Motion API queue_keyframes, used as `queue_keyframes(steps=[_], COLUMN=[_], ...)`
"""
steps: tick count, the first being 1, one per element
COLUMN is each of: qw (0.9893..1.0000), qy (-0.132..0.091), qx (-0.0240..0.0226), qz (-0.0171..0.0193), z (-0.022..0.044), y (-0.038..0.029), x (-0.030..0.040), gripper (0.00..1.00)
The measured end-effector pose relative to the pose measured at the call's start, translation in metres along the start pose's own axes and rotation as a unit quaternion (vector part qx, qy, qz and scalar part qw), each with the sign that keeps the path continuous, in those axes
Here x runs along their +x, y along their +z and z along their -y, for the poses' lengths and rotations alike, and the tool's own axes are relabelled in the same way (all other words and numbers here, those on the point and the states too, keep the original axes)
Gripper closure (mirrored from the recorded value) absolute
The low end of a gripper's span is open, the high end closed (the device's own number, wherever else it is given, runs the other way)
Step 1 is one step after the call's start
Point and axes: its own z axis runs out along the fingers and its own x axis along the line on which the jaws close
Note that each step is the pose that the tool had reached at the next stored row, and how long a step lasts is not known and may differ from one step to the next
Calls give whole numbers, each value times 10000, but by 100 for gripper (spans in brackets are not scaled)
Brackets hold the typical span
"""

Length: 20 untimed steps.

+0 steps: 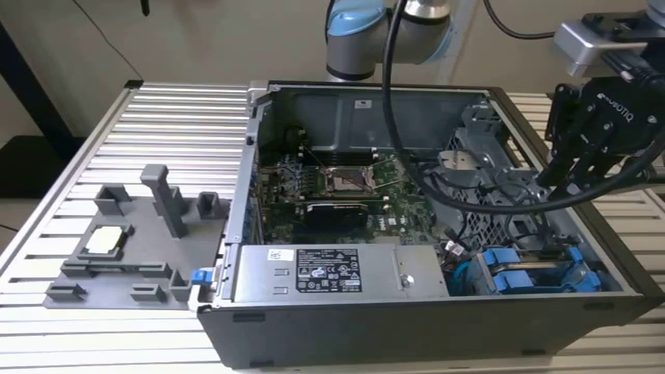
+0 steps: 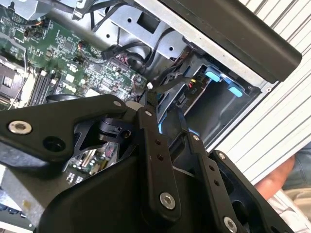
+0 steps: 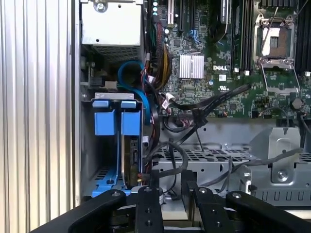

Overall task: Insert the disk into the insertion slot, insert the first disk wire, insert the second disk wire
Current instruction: 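Insert the first disk wire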

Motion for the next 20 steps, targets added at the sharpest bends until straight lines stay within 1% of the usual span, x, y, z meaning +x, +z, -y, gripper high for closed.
queue_keyframes(steps=[5,11,12,13,14,16,17,18,19,20], qw=[10000,10000,10000,10000,10000,9997,9996,9995,9994,9994], qy=[1,2,2,1,1,-1,-1,-3,-14,-49], qx=[0,0,0,1,1,3,3,4,3,0], qz=[0,0,13,42,92,227,282,318,340,344], z=[-69,-174,-193,-213,-234,-271,-290,-307,-324,-332], y=[12,15,15,16,17,20,25,31,40,45], x=[-15,-18,-17,-18,-18,-19,-19,-19,-20,-19], gripper=[67,67,67,67,67,67,67,67,67,67])
